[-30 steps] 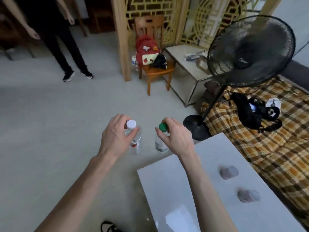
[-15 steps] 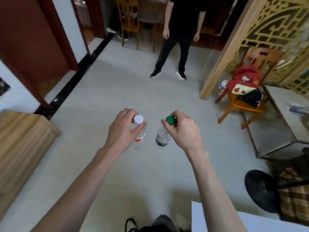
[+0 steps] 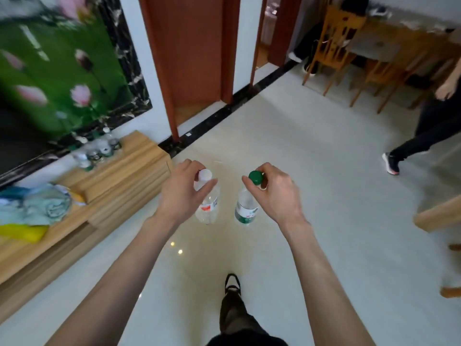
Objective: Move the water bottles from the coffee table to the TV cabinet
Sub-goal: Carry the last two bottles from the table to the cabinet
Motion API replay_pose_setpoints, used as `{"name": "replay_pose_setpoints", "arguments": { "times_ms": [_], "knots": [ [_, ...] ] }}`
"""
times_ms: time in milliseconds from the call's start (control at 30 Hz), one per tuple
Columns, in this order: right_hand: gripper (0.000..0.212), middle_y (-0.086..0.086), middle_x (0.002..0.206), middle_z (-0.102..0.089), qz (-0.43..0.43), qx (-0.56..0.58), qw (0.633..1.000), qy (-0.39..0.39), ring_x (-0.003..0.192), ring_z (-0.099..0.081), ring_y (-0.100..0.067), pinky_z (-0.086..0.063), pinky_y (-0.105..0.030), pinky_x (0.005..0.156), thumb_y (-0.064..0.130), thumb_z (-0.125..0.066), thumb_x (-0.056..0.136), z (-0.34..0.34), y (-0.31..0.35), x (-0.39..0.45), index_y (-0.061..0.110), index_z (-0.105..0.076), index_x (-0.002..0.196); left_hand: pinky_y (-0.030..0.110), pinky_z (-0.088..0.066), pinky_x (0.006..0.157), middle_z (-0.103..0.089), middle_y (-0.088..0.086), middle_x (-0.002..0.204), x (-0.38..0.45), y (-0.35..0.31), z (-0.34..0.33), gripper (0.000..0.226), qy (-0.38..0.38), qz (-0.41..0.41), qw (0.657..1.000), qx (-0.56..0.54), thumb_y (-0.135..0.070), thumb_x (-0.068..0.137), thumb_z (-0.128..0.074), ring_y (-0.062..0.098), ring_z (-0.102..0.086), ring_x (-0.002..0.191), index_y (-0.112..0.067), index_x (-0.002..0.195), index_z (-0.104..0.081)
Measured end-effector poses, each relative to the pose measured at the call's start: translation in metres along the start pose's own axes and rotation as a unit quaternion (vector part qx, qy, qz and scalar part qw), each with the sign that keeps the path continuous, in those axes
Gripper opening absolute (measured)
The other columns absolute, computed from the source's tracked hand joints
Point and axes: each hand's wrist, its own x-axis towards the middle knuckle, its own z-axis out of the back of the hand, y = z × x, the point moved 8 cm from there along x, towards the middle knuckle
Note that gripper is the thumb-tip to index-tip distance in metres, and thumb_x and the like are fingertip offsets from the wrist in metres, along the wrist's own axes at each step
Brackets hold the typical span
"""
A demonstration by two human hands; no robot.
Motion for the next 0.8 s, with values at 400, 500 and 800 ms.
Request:
{"name": "replay_pose_setpoints", "arguments": {
  "times_ms": [400,500,800],
  "knots": [
    [0.031,0.018,0.081,-0.054,0.164,0.023,0.978,0.126,0.069,-0.053,-0.003,-0.035,-0.019,0.058,0.064,-0.06,0.091,-0.114,0.095,0.229,0.035,-0.053,0.099,0.042,-0.049,0.072,-0.052,-0.007,0.096,0.134,0.119,0.05,0.024,-0.076,0.124,0.988,0.056,-0.043,0.095,-0.066,0.02,-0.052,0.088,-0.023,0.106,-0.06],
    [0.029,0.016,0.084,-0.057,0.203,0.018,0.97,0.132,0.076,-0.058,-0.009,-0.046,-0.029,0.062,0.061,-0.06,0.092,-0.142,0.131,0.274,0.033,-0.054,0.098,0.039,-0.047,0.072,-0.053,-0.004,0.1,0.162,0.149,0.063,0.026,-0.098,0.136,0.982,0.083,-0.044,0.097,-0.063,0.02,-0.052,0.09,-0.021,0.11,-0.061],
    [0.03,0.015,0.085,-0.055,0.288,0.01,0.945,0.156,0.075,-0.055,-0.013,-0.037,-0.03,0.057,0.059,-0.059,0.094,-0.235,0.231,0.382,0.029,-0.057,0.097,0.019,-0.026,0.057,-0.05,-0.007,0.103,0.242,0.269,0.091,0.029,-0.122,0.195,0.968,0.097,-0.044,0.097,-0.063,0.015,-0.055,0.085,-0.022,0.115,-0.061]
  ]
}}
